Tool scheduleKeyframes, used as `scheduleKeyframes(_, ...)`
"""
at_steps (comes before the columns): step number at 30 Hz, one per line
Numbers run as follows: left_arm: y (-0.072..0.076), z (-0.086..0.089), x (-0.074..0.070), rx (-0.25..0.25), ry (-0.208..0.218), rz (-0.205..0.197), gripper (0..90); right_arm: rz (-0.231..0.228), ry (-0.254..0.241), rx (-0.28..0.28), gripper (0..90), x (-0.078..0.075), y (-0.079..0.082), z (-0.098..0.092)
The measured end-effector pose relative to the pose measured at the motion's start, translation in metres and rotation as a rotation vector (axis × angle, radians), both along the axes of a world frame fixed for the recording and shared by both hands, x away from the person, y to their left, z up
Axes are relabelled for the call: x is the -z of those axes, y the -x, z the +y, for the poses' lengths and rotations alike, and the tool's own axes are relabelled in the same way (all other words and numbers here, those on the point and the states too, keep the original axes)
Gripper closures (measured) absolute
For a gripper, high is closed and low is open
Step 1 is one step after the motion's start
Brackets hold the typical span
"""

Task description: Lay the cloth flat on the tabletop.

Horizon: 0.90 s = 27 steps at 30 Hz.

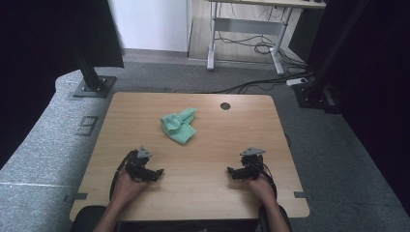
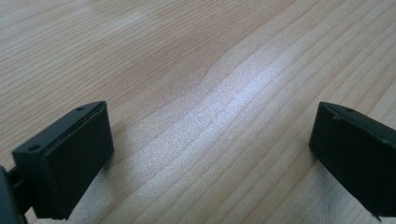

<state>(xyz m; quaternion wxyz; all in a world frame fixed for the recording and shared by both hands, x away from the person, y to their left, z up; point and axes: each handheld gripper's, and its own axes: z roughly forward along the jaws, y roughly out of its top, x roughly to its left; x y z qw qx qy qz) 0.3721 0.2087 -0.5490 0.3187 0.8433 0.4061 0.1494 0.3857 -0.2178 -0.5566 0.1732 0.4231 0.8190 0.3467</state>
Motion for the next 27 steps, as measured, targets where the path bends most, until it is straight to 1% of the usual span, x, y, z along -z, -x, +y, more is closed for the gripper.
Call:
scheduleKeyframes(2, -0.0001, -0.0013, 0.0000, -0.008, 0.001, 0.001, 0.0, 0.000, 0.000, 0.000, 0.0, 0.0000, 0.0000, 0.0000)
scheduleKeyframes(27, -0.0002, -0.0025, -0.0002, -0.010, 0.000, 0.002, 0.0, 0.000, 0.000, 0.000, 0.0, 0.0000, 0.0000, 0.0000)
